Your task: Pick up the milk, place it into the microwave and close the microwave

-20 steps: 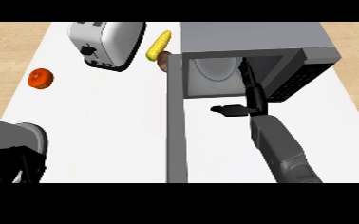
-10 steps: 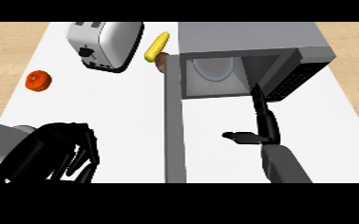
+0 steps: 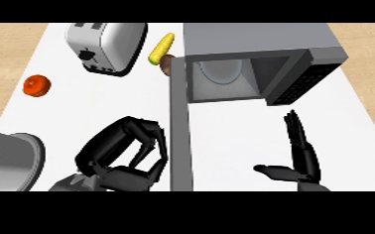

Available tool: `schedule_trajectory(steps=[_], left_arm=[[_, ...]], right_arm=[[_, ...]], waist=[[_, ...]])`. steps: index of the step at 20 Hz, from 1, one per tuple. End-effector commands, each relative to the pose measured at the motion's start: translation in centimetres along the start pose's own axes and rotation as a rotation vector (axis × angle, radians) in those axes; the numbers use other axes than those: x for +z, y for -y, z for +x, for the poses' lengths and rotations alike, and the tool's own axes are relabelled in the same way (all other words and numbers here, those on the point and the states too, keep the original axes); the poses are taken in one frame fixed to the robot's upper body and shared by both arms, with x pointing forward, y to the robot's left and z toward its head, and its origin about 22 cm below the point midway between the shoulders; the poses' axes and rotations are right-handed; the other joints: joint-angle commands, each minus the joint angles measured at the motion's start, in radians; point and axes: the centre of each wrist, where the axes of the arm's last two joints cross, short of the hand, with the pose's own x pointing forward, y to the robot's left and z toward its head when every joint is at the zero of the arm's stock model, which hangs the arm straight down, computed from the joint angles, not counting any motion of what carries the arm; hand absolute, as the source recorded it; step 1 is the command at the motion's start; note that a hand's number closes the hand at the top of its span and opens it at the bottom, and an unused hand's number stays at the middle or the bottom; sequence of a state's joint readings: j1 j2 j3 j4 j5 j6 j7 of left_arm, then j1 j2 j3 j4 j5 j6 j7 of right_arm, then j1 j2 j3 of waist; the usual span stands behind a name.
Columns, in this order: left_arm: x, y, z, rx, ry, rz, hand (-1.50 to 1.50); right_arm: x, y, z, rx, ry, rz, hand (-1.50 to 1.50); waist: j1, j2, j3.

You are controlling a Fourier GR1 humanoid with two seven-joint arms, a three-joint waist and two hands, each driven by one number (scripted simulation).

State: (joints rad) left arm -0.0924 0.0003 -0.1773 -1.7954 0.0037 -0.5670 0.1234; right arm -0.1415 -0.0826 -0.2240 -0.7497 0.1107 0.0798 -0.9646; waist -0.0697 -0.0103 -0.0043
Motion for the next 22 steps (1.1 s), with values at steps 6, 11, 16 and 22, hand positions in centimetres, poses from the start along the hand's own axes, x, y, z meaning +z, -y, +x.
schedule_trajectory(steps=[6, 11, 16, 22], left_arm=[[-3.5, 5.9, -7.5, -0.102, -0.080, -0.067, 1.50], [-5.1, 7.4, -9.7, -0.143, 0.006, 0.045, 1.50], [-6.2, 8.7, -12.3, -0.128, 0.017, 0.075, 1.50], [-7.9, 10.4, -12.7, -0.094, -0.053, 0.043, 1.50]], right_arm=[[2.8, 3.5, 4.5, 0.030, 0.086, 0.095, -1.50], [3.1, 4.5, 8.2, -0.056, 0.155, 0.113, -1.50], [3.1, 3.5, 11.4, -0.113, 0.211, 0.157, -1.50], [3.4, 4.6, 16.2, -0.095, 0.242, 0.210, -1.50]], waist=[[-0.006, 0.006, -0.002], [-0.009, 0.010, -0.001], [-0.027, 0.019, -0.002], [-0.063, 0.023, -0.003]])
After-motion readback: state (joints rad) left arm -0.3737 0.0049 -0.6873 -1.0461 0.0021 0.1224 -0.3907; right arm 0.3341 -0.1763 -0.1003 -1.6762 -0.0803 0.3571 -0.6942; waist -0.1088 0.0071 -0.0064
